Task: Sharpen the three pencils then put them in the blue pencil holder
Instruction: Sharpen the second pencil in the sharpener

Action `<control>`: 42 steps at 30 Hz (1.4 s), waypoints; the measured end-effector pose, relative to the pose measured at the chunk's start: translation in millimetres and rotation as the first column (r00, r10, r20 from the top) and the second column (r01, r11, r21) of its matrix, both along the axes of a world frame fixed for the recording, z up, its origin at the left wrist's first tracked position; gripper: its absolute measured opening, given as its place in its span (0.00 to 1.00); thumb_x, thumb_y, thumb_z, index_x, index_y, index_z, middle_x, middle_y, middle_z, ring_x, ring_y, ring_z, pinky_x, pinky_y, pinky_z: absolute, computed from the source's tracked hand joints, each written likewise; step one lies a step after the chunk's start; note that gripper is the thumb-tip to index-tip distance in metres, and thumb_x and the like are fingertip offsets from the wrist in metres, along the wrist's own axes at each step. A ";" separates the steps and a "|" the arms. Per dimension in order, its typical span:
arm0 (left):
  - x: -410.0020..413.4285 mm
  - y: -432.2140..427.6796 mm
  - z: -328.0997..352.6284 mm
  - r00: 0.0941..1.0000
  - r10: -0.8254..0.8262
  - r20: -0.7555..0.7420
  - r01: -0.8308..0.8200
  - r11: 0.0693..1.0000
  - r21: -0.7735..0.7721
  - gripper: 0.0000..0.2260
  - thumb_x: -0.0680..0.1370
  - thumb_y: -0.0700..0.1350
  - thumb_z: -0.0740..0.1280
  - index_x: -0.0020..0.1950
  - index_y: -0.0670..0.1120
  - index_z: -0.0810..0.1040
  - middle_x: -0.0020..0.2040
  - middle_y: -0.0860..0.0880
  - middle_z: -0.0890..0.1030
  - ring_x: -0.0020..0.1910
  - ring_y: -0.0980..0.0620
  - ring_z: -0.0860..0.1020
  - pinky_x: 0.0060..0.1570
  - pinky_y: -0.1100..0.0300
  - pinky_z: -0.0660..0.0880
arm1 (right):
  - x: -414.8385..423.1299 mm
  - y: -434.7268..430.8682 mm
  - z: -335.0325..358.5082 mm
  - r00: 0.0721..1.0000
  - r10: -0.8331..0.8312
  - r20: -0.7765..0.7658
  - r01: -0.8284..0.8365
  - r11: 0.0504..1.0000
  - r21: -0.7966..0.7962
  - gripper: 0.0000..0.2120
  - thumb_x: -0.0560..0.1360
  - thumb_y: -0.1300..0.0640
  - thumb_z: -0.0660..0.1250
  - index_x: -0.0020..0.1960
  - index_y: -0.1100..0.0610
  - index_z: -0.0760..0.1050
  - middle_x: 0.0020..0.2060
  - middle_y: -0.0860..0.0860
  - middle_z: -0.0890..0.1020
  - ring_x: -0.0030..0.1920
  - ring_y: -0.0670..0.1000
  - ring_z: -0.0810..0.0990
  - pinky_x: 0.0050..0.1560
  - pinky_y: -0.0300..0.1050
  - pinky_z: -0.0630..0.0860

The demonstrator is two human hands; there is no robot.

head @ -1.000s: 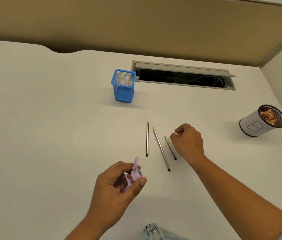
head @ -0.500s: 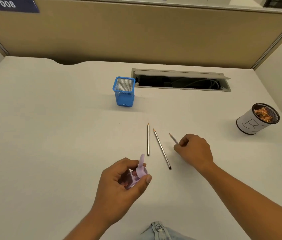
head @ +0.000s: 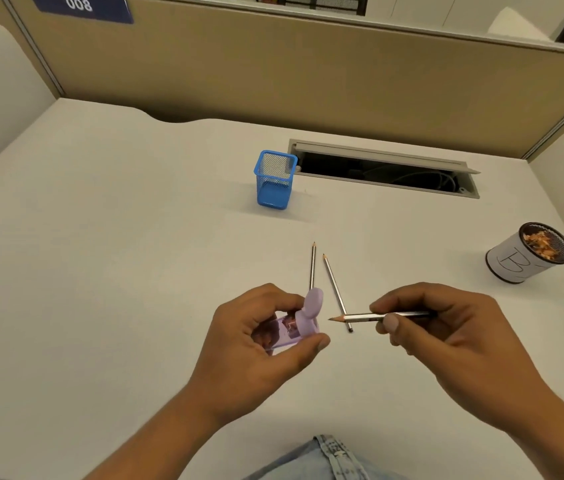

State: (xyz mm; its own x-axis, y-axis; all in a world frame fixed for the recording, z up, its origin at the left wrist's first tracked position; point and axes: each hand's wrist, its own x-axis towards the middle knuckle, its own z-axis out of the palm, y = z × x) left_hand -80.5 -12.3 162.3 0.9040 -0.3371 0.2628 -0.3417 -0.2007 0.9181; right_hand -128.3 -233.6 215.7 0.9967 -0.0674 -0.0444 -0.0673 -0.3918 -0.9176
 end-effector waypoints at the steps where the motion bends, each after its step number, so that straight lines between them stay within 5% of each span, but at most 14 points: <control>1: -0.6 -0.3 1.0 1.000 -0.007 0.011 0.007 1.000 0.009 0.10 0.70 0.52 0.76 0.46 0.49 0.83 0.39 0.54 0.81 0.33 0.53 0.75 0.30 0.66 0.71 | -0.8 1.8 -0.7 1.000 0.006 0.000 -0.006 1.000 -0.015 0.08 0.70 0.56 0.72 0.45 0.45 0.85 0.37 0.50 0.86 0.36 0.53 0.81 0.34 0.36 0.75; 9: -1.0 1.0 4.4 0.999 -0.021 0.042 0.018 0.997 0.071 0.10 0.69 0.49 0.77 0.46 0.46 0.84 0.38 0.54 0.81 0.34 0.58 0.74 0.33 0.72 0.67 | -5.0 5.0 -2.8 0.997 0.056 0.044 -0.048 0.985 -0.166 0.09 0.73 0.56 0.72 0.46 0.42 0.83 0.40 0.44 0.86 0.37 0.52 0.79 0.38 0.51 0.77; 20: 1.9 -5.7 5.2 0.993 -0.094 -0.073 0.101 0.990 0.097 0.10 0.69 0.53 0.76 0.47 0.51 0.85 0.37 0.62 0.79 0.35 0.58 0.76 0.32 0.72 0.68 | 3.5 6.1 -11.1 0.973 0.203 0.110 -0.167 0.949 -0.269 0.05 0.76 0.47 0.68 0.51 0.41 0.79 0.44 0.38 0.84 0.43 0.46 0.81 0.34 0.32 0.75; 23: 5.4 -3.8 6.2 0.977 -0.120 -0.175 0.127 0.991 0.028 0.11 0.68 0.56 0.75 0.45 0.52 0.86 0.37 0.59 0.81 0.34 0.57 0.76 0.33 0.68 0.72 | 8.2 2.0 -9.4 0.935 0.301 0.188 -0.169 0.844 -0.509 0.05 0.78 0.46 0.65 0.49 0.45 0.78 0.40 0.40 0.82 0.38 0.42 0.77 0.35 0.29 0.70; 27: 5.8 -2.6 8.3 0.982 -0.143 -0.125 0.147 0.989 0.026 0.09 0.69 0.55 0.74 0.45 0.52 0.85 0.36 0.57 0.81 0.34 0.56 0.76 0.33 0.66 0.73 | 11.3 4.5 -8.0 0.858 0.443 0.261 -0.134 0.683 -0.718 0.13 0.79 0.49 0.62 0.43 0.54 0.81 0.32 0.45 0.76 0.33 0.48 0.71 0.30 0.42 0.69; 29: 8.7 -2.1 11.4 0.985 -0.154 0.074 0.145 0.983 0.111 0.09 0.71 0.52 0.75 0.45 0.49 0.85 0.35 0.59 0.77 0.32 0.57 0.73 0.33 0.70 0.68 | 11.9 9.2 -4.0 0.934 0.337 0.118 -0.215 0.796 -0.565 0.15 0.80 0.46 0.61 0.39 0.49 0.79 0.27 0.42 0.72 0.29 0.43 0.67 0.29 0.36 0.64; 30: 11.1 -1.7 13.2 0.965 -0.173 0.196 0.137 0.974 0.182 0.09 0.72 0.51 0.75 0.45 0.46 0.84 0.36 0.58 0.76 0.32 0.59 0.70 0.34 0.72 0.65 | 12.7 10.7 -1.2 0.963 0.268 -0.025 -0.259 0.896 -0.361 0.16 0.79 0.44 0.63 0.36 0.49 0.78 0.24 0.43 0.69 0.26 0.44 0.64 0.28 0.35 0.61; 32: 14.4 -0.7 15.8 0.904 -0.231 0.359 0.124 0.947 0.298 0.10 0.73 0.49 0.75 0.45 0.42 0.84 0.36 0.53 0.76 0.34 0.60 0.67 0.36 0.73 0.63 | 14.3 10.8 7.4 0.910 0.168 -0.379 -0.176 0.984 0.014 0.17 0.78 0.45 0.66 0.33 0.52 0.79 0.21 0.45 0.63 0.23 0.46 0.58 0.25 0.36 0.57; 33: 15.7 -0.4 17.7 0.891 -0.248 0.380 0.132 0.943 0.306 0.10 0.73 0.48 0.76 0.45 0.42 0.84 0.36 0.52 0.77 0.34 0.60 0.67 0.35 0.73 0.63 | 13.0 10.3 11.1 0.885 0.169 -0.434 -0.173 0.985 0.031 0.18 0.77 0.45 0.66 0.34 0.53 0.79 0.21 0.46 0.62 0.23 0.47 0.57 0.25 0.37 0.56; 36: 18.9 0.6 26.1 0.929 -0.232 0.289 0.178 0.963 0.202 0.10 0.72 0.49 0.76 0.45 0.43 0.84 0.35 0.54 0.76 0.32 0.59 0.69 0.32 0.70 0.65 | 7.6 13.5 20.0 0.942 0.223 -0.250 -0.274 0.943 -0.192 0.17 0.76 0.37 0.60 0.40 0.47 0.79 0.20 0.44 0.65 0.22 0.45 0.61 0.24 0.33 0.58; 38: 17.2 0.9 28.8 0.962 -0.218 0.167 0.201 0.973 0.112 0.10 0.71 0.50 0.75 0.45 0.45 0.85 0.34 0.53 0.79 0.31 0.54 0.74 0.29 0.64 0.70 | 6.2 11.8 26.1 0.938 0.345 -0.021 -0.306 0.801 -0.515 0.15 0.78 0.38 0.57 0.45 0.44 0.77 0.26 0.42 0.71 0.27 0.45 0.67 0.27 0.33 0.62; 40: 13.9 1.1 30.2 0.974 -0.219 0.054 0.217 0.975 0.039 0.09 0.70 0.51 0.75 0.45 0.46 0.85 0.35 0.50 0.81 0.32 0.51 0.76 0.29 0.57 0.74 | 9.2 9.1 29.8 0.838 0.520 0.168 -0.197 0.574 -0.795 0.13 0.80 0.46 0.59 0.48 0.51 0.79 0.32 0.44 0.75 0.31 0.48 0.70 0.28 0.40 0.65; 42: 9.4 0.7 32.3 0.974 -0.226 -0.005 0.226 0.974 -0.008 0.09 0.70 0.51 0.75 0.44 0.47 0.85 0.35 0.50 0.81 0.31 0.52 0.76 0.29 0.58 0.74 | 13.1 5.1 27.4 0.722 0.644 0.252 -0.112 0.469 -0.876 0.17 0.81 0.52 0.59 0.45 0.59 0.82 0.31 0.52 0.76 0.29 0.55 0.70 0.25 0.47 0.65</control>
State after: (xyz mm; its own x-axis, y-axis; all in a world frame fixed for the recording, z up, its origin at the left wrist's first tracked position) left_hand -71.1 -11.6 194.7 0.8061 -0.5311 0.2611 -0.3724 -0.1122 0.9213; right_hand -115.2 -228.5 243.2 0.7578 0.5833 0.2923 0.6215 -0.7817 -0.0512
